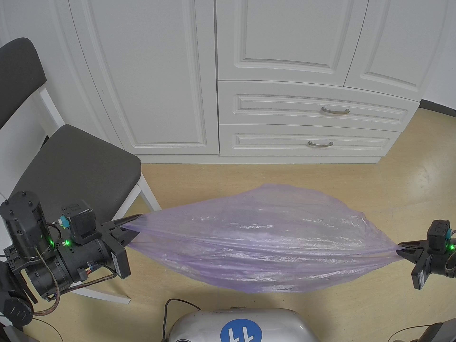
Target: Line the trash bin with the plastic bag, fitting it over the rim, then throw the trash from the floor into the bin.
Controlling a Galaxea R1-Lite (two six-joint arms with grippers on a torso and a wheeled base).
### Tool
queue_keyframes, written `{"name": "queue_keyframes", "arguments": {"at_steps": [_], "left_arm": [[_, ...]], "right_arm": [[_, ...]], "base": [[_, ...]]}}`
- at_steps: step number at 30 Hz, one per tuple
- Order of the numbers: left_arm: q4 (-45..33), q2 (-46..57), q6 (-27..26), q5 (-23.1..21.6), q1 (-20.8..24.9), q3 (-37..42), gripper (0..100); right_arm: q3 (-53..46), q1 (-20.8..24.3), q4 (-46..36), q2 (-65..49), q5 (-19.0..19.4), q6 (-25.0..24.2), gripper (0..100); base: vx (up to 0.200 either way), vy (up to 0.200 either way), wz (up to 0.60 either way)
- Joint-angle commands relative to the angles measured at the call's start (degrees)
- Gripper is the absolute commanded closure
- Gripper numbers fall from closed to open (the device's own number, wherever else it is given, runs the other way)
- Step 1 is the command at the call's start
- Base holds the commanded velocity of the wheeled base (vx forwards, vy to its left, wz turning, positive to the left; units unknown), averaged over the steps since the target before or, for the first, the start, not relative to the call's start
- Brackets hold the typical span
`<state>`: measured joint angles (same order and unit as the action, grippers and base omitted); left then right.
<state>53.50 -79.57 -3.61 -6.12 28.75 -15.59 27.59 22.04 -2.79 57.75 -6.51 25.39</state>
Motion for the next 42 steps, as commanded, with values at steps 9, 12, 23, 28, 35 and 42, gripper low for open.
{"name": "queue_keyframes", "arguments": {"at_steps": [9,12,23,28,35,42], "left_arm": [[0.02,0.91,0.09,-1.18,-1.32,0.12,100],[0.02,0.82,0.0,-1.18,-1.68,0.04,100],[2.75,-6.74,0.18,-1.09,4.65,-0.84,100],[14.43,-14.74,0.27,-1.09,6.67,-0.14,100],[34.39,-29.15,0.27,-0.47,10.81,0.39,100],[34.3,-27.83,5.72,-0.56,15.46,-0.49,100]], "right_arm": [[-0.96,-0.6,0.07,0.26,-0.08,1.5,100],[-1.04,-0.77,0.07,0.35,-0.08,1.68,100],[-1.48,0.64,12.2,11.6,0.53,3.08,100],[-2.19,0.72,21.16,17.31,0.18,3.0,100],[-7.72,5.47,46.03,26.8,0.97,0.62,100],[-12.38,11.71,65.46,35.51,-0.61,-0.52,100]], "base": [[0.0,0.0,0.0],[0.0,0.0,0.0],[0.0,0.0,0.0],[0.0,0.0,0.0],[0.0,0.0,0.0],[0.0,0.0,0.0]]}}
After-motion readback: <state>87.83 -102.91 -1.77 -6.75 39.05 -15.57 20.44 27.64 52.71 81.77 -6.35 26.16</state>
